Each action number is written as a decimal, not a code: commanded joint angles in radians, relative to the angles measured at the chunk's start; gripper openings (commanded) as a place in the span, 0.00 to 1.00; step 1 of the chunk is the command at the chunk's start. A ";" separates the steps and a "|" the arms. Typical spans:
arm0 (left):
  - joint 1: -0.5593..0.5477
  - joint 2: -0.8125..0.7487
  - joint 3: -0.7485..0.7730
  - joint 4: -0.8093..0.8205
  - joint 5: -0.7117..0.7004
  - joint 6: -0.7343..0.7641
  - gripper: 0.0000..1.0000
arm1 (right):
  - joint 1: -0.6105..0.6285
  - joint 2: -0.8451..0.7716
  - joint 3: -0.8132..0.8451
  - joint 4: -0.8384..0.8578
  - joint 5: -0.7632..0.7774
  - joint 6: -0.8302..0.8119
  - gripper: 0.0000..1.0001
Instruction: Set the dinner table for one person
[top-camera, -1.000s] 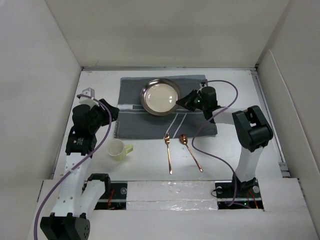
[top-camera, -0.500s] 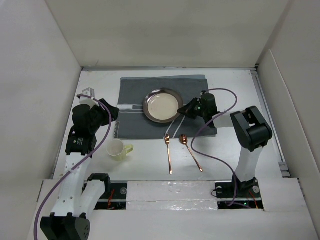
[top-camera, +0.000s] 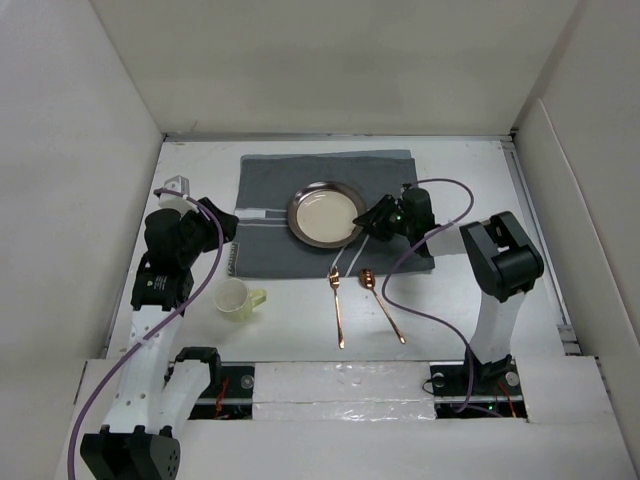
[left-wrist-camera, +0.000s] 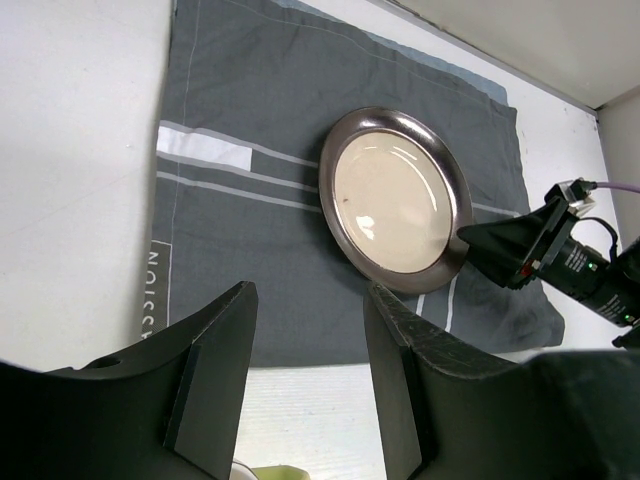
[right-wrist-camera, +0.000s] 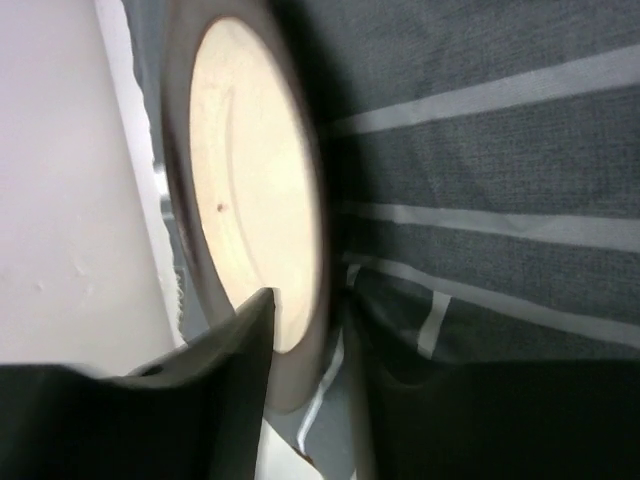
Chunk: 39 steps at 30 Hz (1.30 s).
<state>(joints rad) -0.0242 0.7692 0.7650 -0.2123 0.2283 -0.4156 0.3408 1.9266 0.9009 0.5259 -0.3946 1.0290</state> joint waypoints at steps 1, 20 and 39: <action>0.004 -0.019 -0.003 0.040 0.000 0.012 0.44 | -0.002 -0.064 0.016 0.048 -0.023 -0.027 0.48; 0.004 -0.067 0.011 0.076 0.017 -0.006 0.03 | 0.357 -0.589 -0.077 -0.279 -0.067 -0.812 0.11; -0.014 -0.203 0.019 0.070 -0.123 0.055 0.32 | 0.711 -0.034 0.306 -0.139 0.024 -1.138 0.75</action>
<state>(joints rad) -0.0330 0.5690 0.7921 -0.1715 0.1139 -0.3771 1.0485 1.8805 1.1316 0.3481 -0.3779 -0.0353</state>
